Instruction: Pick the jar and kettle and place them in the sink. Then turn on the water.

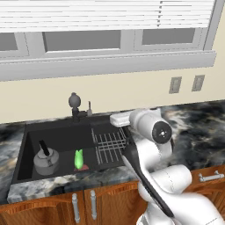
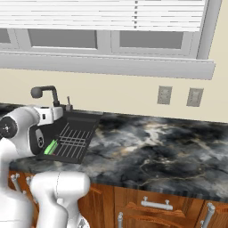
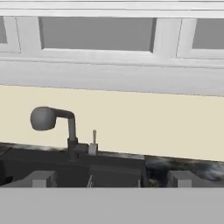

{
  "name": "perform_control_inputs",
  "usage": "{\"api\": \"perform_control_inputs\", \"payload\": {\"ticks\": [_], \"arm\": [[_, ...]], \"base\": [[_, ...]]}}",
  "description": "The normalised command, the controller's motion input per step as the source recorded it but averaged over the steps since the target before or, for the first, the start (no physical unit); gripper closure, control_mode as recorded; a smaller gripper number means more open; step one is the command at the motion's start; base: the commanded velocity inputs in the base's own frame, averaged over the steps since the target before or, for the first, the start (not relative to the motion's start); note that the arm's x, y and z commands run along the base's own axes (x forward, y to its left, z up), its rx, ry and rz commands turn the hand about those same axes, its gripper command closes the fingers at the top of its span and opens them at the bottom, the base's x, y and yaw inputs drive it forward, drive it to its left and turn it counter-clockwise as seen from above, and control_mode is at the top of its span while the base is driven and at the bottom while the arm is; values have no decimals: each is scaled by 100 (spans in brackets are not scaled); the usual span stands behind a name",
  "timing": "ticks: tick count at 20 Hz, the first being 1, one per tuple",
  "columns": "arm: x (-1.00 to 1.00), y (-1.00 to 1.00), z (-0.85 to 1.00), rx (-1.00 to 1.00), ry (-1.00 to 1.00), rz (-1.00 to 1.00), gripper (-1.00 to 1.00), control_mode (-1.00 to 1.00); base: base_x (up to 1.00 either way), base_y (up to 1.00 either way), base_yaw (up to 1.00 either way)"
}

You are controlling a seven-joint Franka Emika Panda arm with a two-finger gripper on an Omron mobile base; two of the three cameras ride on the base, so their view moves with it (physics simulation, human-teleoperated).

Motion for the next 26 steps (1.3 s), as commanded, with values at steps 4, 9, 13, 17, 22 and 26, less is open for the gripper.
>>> {"api": "perform_control_inputs", "payload": {"ticks": [4,9,13,17,22,26], "arm": [[36,0,-23,0,-14,9,-100,-100],[26,0,-15,0,-7,6,-100,-100],[27,0,-13,0,-5,4,-100,-100],[29,11,-8,0,-1,0,-100,-100],[38,8,-11,0,-1,0,-100,-100],[44,5,-14,0,-1,0,-100,-100]], "base": [[0,0,0],[0,0,0],[0,0,0],[0,0,0],[0,0,0],[0,0,0]]}}
